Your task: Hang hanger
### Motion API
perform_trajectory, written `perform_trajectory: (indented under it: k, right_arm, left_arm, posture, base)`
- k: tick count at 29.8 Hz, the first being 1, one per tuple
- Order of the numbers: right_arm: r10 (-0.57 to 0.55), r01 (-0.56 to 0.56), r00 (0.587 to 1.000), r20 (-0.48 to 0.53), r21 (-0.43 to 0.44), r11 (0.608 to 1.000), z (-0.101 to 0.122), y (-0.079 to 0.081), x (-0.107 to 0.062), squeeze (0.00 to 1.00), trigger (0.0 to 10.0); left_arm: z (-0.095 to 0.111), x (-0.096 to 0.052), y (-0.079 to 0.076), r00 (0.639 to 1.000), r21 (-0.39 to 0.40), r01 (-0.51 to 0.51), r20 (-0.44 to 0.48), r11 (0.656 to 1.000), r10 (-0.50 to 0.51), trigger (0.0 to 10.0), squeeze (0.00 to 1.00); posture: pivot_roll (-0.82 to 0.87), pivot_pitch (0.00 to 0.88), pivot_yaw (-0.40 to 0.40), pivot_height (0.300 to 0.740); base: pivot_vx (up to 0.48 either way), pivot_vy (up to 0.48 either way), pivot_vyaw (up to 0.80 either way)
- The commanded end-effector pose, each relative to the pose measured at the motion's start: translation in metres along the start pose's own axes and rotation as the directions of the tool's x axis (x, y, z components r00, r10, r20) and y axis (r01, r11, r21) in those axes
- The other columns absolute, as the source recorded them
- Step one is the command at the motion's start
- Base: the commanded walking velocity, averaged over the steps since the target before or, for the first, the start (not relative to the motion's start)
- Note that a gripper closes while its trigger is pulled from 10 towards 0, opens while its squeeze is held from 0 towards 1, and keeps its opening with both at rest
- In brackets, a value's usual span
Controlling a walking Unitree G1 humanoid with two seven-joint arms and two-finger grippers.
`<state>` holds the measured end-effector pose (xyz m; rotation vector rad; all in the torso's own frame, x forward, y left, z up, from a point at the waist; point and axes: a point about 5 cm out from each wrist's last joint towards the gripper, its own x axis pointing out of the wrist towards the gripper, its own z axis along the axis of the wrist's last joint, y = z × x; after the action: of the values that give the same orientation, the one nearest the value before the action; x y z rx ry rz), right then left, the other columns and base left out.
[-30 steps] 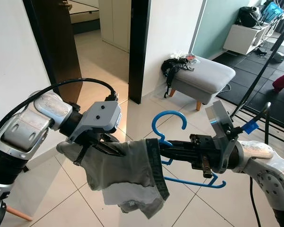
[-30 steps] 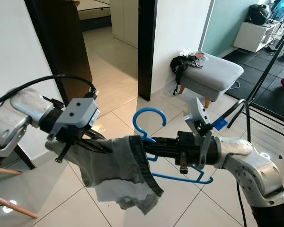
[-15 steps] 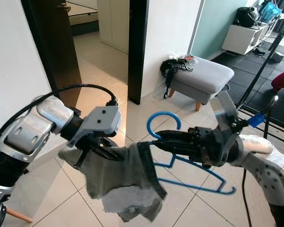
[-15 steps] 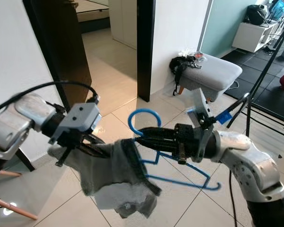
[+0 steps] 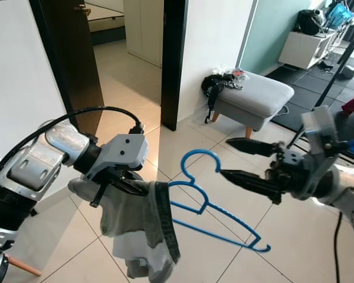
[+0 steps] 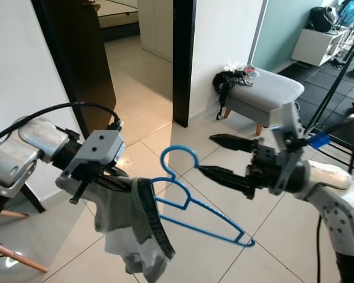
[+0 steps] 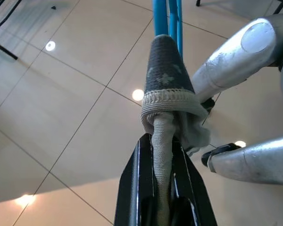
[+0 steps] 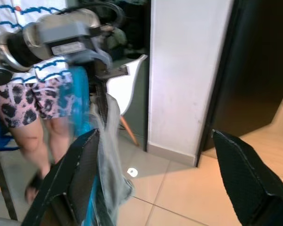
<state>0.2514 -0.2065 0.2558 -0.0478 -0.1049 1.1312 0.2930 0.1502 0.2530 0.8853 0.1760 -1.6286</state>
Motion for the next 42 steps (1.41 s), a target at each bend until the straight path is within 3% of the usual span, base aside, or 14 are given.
perform_trajectory:
  k: [1, 11, 12, 17, 18, 22, 23, 26, 27, 28, 30, 32, 34, 42]
  right_arm:
    - [-0.056, 0.056, 0.998, -0.002, 0.003, 0.998, -0.001, 0.001, -0.013, 1.00, 10.0]
    - [-0.145, 0.147, 0.989, -0.031, 0.070, 0.987, -0.013, 0.011, -0.044, 1.00, 10.0]
    - [-0.175, 0.174, 0.985, -0.003, 0.111, 0.979, -0.016, 0.013, -0.053, 0.62, 10.0]
    - [-0.219, 0.210, 0.975, 0.038, 0.166, 0.964, -0.019, 0.016, -0.066, 0.62, 10.0]
    - [-0.257, 0.234, 0.964, 0.063, 0.245, 0.941, -0.030, 0.020, -0.079, 0.00, 10.0]
    - [-0.271, 0.234, 0.959, 0.077, 0.321, 0.918, -0.041, 0.027, -0.088, 0.00, 10.0]
    - [-0.264, 0.222, 0.961, 0.077, 0.352, 0.910, -0.046, 0.031, -0.090, 0.00, 10.0]
    - [-0.251, 0.203, 0.966, 0.069, 0.401, 0.893, -0.055, 0.038, -0.092, 0.00, 10.0]
    - [-0.246, 0.197, 0.967, 0.064, 0.421, 0.886, -0.059, 0.041, -0.092, 0.00, 10.0]
    - [-0.239, 0.191, 0.969, 0.057, 0.438, 0.878, -0.063, 0.045, -0.092, 0.00, 10.0]
    - [-0.234, 0.187, 0.971, 0.052, 0.449, 0.874, -0.066, 0.047, -0.092, 0.00, 10.0]
    - [-0.239, 0.189, 0.970, 0.051, 0.465, 0.865, -0.069, 0.048, -0.093, 0.00, 10.0]
    - [-0.245, 0.195, 0.968, 0.048, 0.469, 0.861, -0.071, 0.048, -0.093, 0.00, 10.0]
    - [-0.283, 0.225, 0.957, 0.064, 0.455, 0.862, -0.070, 0.039, -0.088, 0.00, 10.0]
  left_arm:
    - [-0.006, 0.003, -0.001, 1.000, -0.021, -0.028, 0.005, 0.999, 0.028, 0.0, 0.00]
    - [-0.014, -0.012, 0.009, 0.988, -0.021, -0.157, -0.013, 0.987, 0.157, 0.0, 0.00]
    - [-0.011, -0.020, 0.013, 0.981, -0.016, -0.195, 0.012, 0.981, 0.195, 0.0, 0.00]
    - [-0.006, -0.030, 0.018, 0.968, -0.007, -0.244, 0.050, 0.970, 0.244, 0.0, 0.00]
    - [0.009, -0.041, 0.023, 0.957, 0.043, -0.275, 0.105, 0.960, 0.269, 0.0, 0.00]
    - [0.024, -0.050, 0.026, 0.946, 0.098, -0.298, 0.164, 0.950, 0.280, 0.0, 0.00]
    - [0.031, -0.053, 0.027, 0.941, 0.120, -0.304, 0.192, 0.945, 0.278, 1.7, 0.00]
    - [0.042, -0.055, 0.028, 0.933, 0.158, -0.309, 0.243, 0.938, 0.267, 2.3, 0.00]
    - [0.047, -0.055, 0.028, 0.928, 0.176, -0.314, 0.266, 0.933, 0.262, 3.1, 0.00]
    - [0.052, -0.053, 0.028, 0.922, 0.188, -0.316, 0.293, 0.930, 0.254, 6.0, 0.00]
    - [0.054, -0.053, 0.028, 0.917, 0.194, -0.318, 0.310, 0.928, 0.249, 6.0, 0.00]
    - [0.057, -0.052, 0.027, 0.913, 0.200, -0.314, 0.333, 0.928, 0.237, 9.0, 0.00]
    - [0.058, -0.051, 0.027, 0.912, 0.203, -0.310, 0.341, 0.929, 0.230, 9.9, 0.00]
    - [0.077, -0.049, 0.024, 0.856, 0.190, -0.308, 0.484, 0.932, 0.184, 10.0, 0.00]
  posture:
    - [-0.01, 0.033, -0.023, 0.740]
    - [-0.01, 0.040, -0.030, 0.740]
    - [-0.02, 0.040, -0.031, 0.740]
    - [-0.02, 0.040, -0.031, 0.740]
    - [-0.02, 0.034, -0.036, 0.740]
    - [-0.02, 0.032, -0.036, 0.740]
    - [-0.02, 0.027, -0.038, 0.740]
    - [-0.02, 0.024, -0.037, 0.740]
    - [-0.02, 0.024, -0.037, 0.740]
    - [-0.02, 0.024, -0.037, 0.740]
    - [-0.02, 0.024, -0.037, 0.740]
    - [-0.02, 0.022, -0.037, 0.740]
    - [-0.02, 0.022, -0.037, 0.740]
    - [-0.02, 0.028, -0.037, 0.740]
  base:
    - [0.000, 0.000, 0.00]
    - [0.000, 0.000, 0.00]
    - [0.000, 0.000, 0.00]
    - [0.000, 0.000, 0.00]
    - [0.000, 0.000, 0.00]
    - [0.000, 0.000, 0.00]
    - [0.000, 0.000, 0.00]
    - [0.000, 0.000, 0.00]
    - [0.000, 0.000, 0.00]
    - [0.000, 0.000, 0.00]
    - [0.000, 0.000, 0.00]
    - [0.000, 0.000, 0.00]
    - [0.000, 0.000, 0.00]
    - [0.000, 0.000, 0.00]
